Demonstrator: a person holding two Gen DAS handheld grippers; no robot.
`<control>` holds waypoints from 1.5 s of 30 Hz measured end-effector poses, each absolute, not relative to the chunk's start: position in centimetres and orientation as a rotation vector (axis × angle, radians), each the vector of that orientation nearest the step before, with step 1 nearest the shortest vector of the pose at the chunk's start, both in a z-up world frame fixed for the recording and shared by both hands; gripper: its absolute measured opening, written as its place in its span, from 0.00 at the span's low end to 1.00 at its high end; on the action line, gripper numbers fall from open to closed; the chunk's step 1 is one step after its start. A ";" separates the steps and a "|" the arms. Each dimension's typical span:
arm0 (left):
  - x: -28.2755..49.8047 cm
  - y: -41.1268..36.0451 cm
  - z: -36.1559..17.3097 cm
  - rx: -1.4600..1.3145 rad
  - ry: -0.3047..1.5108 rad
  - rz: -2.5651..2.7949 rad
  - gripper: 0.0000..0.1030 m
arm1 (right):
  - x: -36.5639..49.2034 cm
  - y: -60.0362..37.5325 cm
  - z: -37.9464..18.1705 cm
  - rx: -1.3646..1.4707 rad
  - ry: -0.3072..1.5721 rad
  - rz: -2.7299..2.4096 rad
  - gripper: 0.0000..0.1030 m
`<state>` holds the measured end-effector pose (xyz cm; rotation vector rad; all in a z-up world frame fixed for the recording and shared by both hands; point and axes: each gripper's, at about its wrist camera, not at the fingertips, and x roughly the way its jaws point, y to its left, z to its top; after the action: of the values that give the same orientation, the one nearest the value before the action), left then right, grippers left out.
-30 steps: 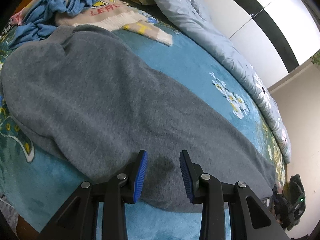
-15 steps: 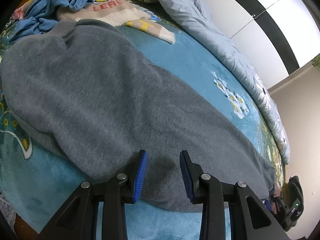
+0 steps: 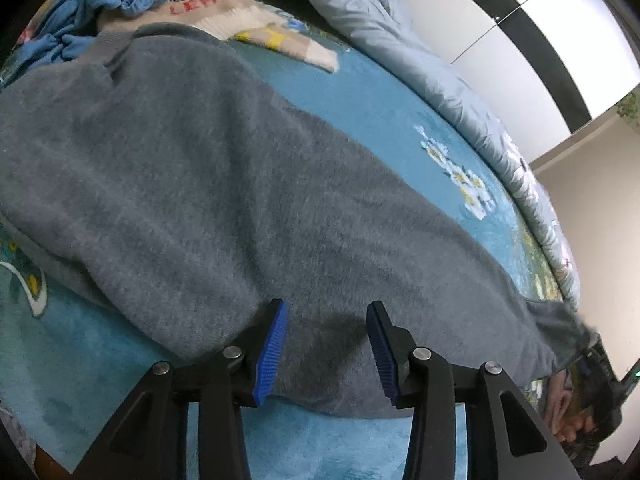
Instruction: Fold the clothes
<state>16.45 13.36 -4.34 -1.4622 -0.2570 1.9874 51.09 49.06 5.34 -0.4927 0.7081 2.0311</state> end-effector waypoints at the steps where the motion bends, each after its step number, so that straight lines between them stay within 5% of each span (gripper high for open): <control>1: 16.4 13.1 -4.2 -1.460 -0.268 1.982 0.44 | 49.8 48.0 6.5 -0.506 0.612 2.063 0.15; 7: 15.9 10.4 -3.5 -1.450 -0.360 1.990 0.44 | 40.1 38.4 10.1 -0.601 0.026 2.315 0.15; 13: 14.8 6.6 -3.0 -1.441 -0.435 2.045 0.45 | 31.8 31.7 7.3 -0.815 -0.074 2.539 0.15; 24: 13.9 3.1 -4.0 -1.460 -0.535 2.058 0.45 | 28.1 27.3 -0.3 -1.200 0.020 2.586 0.18; 28: 14.1 3.6 -3.9 -1.455 -0.522 2.045 0.46 | 29.0 27.0 -0.2 -1.174 0.059 2.617 0.22; 32: 13.8 4.5 -4.2 -1.463 -0.512 2.024 0.48 | 29.8 27.1 0.0 -1.159 0.190 2.713 0.38; 45: 16.0 15.1 -2.9 -1.444 -0.439 1.802 0.56 | 36.6 33.9 2.6 -0.862 0.506 2.663 0.39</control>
<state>16.01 15.07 -2.94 -1.4444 -0.4389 1.8020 36.55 33.92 2.58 -0.8621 0.5057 2.6629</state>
